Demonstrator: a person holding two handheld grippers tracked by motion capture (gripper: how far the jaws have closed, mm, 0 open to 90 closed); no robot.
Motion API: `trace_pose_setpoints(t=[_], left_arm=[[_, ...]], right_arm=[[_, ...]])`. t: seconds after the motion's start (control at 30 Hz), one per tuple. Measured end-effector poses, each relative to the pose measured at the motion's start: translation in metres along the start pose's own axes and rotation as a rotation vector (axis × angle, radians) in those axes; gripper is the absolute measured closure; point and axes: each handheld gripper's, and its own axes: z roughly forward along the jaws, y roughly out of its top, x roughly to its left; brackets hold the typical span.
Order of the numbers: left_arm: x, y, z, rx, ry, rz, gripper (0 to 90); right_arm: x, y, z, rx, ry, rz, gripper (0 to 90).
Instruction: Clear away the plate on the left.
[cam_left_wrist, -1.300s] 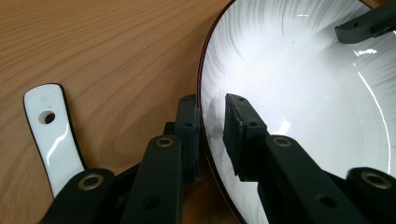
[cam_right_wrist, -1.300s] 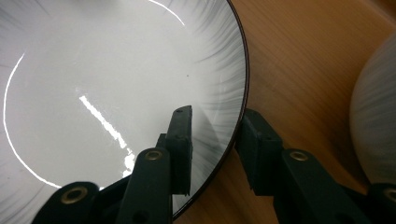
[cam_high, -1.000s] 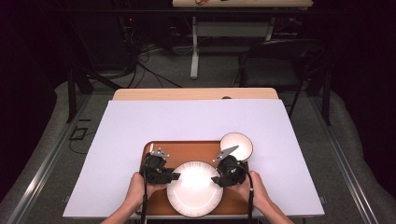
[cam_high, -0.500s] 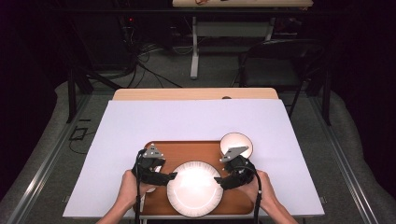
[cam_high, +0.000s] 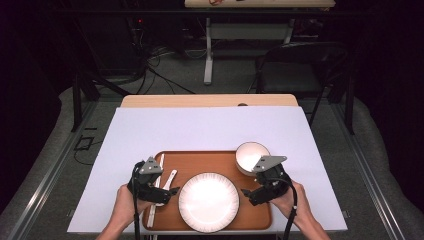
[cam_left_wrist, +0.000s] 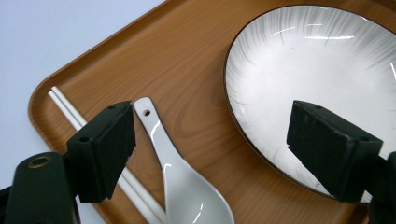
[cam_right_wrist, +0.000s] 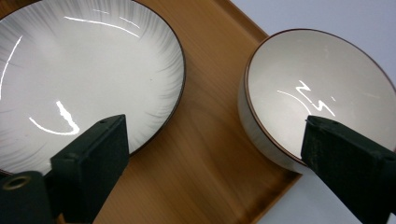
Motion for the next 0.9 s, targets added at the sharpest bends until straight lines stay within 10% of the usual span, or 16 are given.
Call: trace_pose_setpoints(t=[0.9], left_arm=[[0.022, -0.04, -0.045, -0.021, 0.17, -0.072, 6.5]], right_arm=[[-0.034, -0.069, -0.059, -0.07, -0.12, 0.13, 0.0]])
